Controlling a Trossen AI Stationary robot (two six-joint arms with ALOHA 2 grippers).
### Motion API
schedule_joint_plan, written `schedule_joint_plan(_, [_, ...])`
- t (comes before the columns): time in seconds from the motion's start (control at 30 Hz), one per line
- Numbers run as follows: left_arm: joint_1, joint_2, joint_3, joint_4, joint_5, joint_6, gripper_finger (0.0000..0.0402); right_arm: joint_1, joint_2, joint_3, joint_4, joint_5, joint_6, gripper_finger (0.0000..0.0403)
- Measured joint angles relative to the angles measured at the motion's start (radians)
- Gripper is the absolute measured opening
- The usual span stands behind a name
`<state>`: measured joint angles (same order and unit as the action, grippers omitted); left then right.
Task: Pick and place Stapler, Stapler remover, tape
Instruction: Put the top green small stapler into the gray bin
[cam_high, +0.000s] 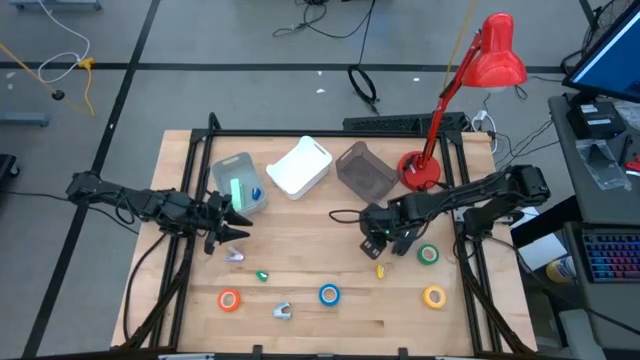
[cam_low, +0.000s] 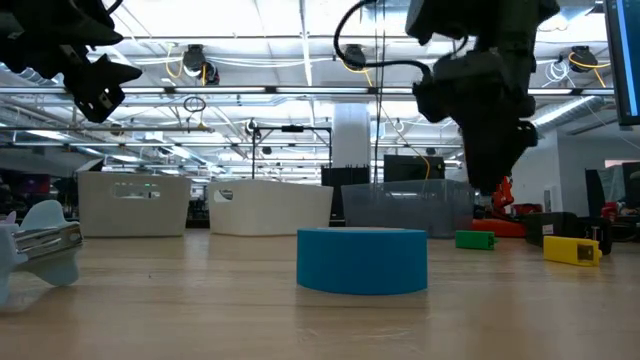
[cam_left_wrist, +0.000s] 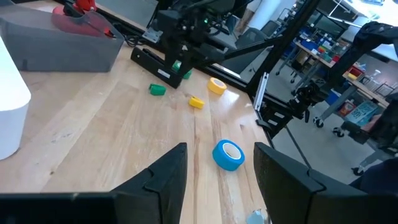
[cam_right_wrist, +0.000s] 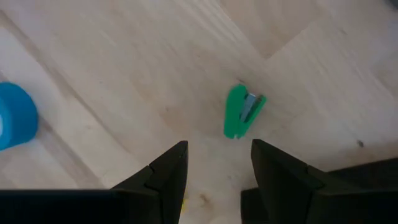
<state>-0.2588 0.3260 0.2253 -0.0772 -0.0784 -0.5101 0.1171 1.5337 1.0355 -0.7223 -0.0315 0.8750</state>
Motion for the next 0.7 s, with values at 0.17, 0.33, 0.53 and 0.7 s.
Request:
schedule_joint_plan(0.17, [0.0,0.0,0.0,0.0,0.0,0.0,0.0186,-0.005,0.0,-0.019,0.012,0.001,-0.026,0.0169])
schedule_joint_plan(0.33, [0.0,0.0,0.0,-0.001,0.0,0.005,0.0186,-0.009,0.0,-0.019,0.019,0.002,-0.034,0.0169])
schedule_joint_plan(0.53, [0.0,0.0,0.0,-0.001,0.0,0.008,0.0186,-0.012,0.0,-0.019,0.019,0.005,-0.032,0.0169])
schedule_joint_plan(0.7, [0.0,0.0,0.0,-0.001,-0.001,0.008,0.0186,-0.013,0.0,-0.019,0.019,0.007,-0.032,0.0169])
